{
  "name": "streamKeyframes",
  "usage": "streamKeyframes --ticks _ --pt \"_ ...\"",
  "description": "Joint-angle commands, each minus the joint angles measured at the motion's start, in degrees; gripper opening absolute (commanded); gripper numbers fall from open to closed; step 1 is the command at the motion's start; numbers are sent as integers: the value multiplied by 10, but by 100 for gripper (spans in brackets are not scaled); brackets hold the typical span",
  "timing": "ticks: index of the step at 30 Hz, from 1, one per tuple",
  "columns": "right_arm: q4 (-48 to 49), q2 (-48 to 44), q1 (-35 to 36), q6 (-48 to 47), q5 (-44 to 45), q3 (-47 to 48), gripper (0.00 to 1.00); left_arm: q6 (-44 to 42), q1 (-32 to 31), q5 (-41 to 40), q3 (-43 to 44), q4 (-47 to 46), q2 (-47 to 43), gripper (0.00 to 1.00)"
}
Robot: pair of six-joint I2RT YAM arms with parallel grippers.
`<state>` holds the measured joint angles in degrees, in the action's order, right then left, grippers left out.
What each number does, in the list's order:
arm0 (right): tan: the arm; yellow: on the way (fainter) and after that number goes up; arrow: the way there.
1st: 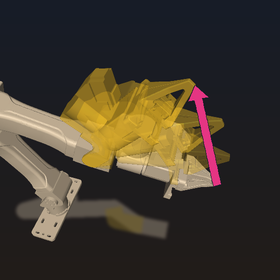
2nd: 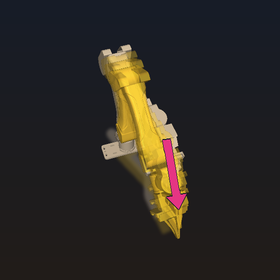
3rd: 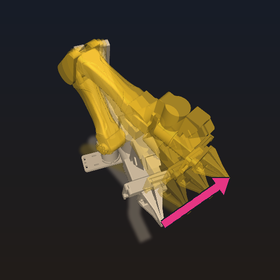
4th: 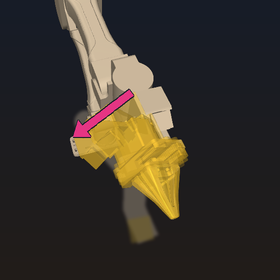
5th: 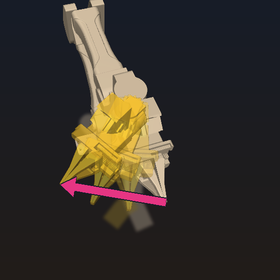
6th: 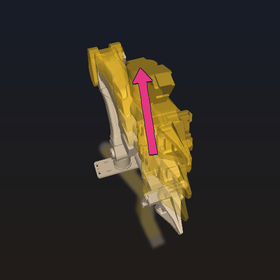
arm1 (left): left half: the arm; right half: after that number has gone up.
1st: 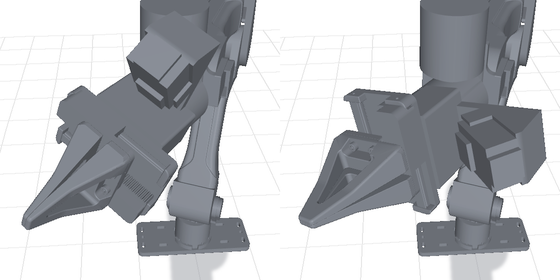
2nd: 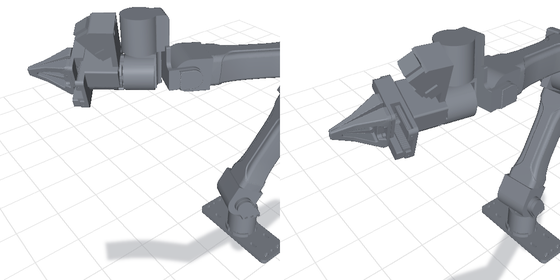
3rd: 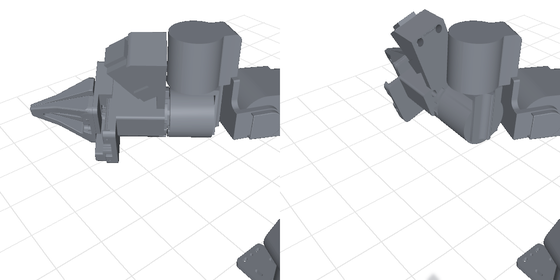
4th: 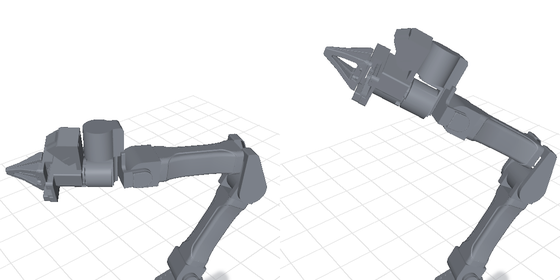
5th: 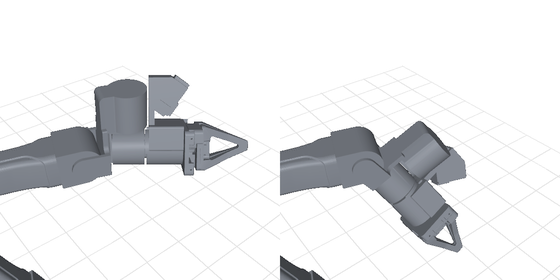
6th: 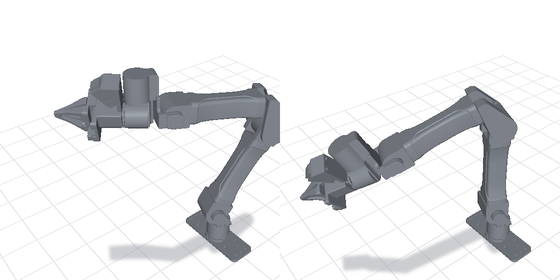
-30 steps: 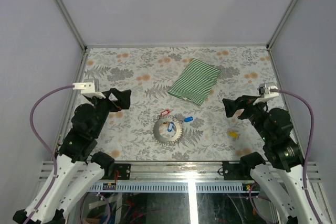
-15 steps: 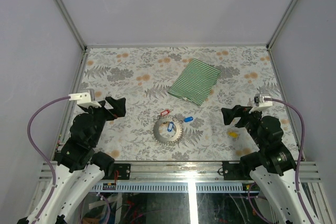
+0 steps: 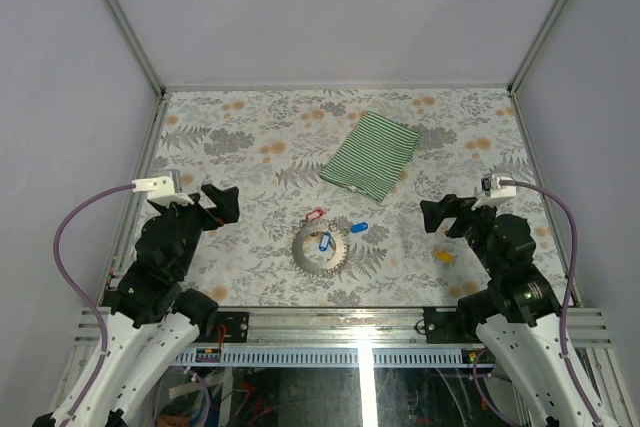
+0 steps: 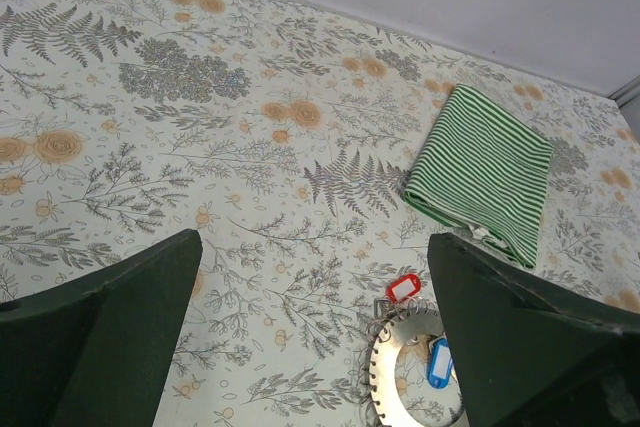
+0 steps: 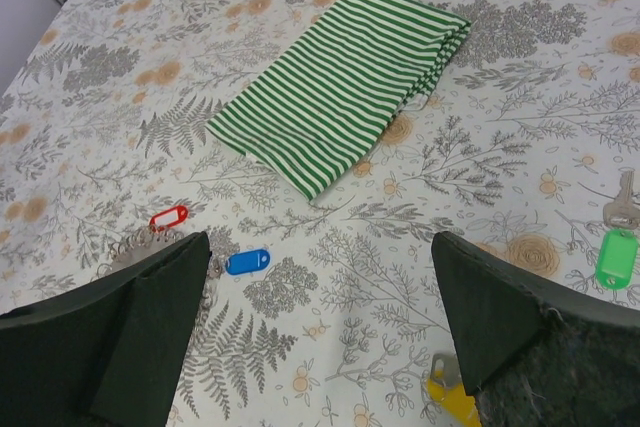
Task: Put the keys on the keyring
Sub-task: Reset both arms
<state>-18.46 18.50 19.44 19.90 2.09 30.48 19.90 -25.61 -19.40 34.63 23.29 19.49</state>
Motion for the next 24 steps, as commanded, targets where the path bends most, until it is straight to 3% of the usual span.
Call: streamKeyframes --ticks 1,6,24 --pt "66 30 -2 -5 27 16 99 -3 1 -14 -1 -20 0 100" --pt "69 53 -2 -11 31 26 99 -3 1 -18 -2 -21 -12 100" --pt "96 -7 -1 -25 45 -5 99 -12 2 -29 -11 -28 -42 100"
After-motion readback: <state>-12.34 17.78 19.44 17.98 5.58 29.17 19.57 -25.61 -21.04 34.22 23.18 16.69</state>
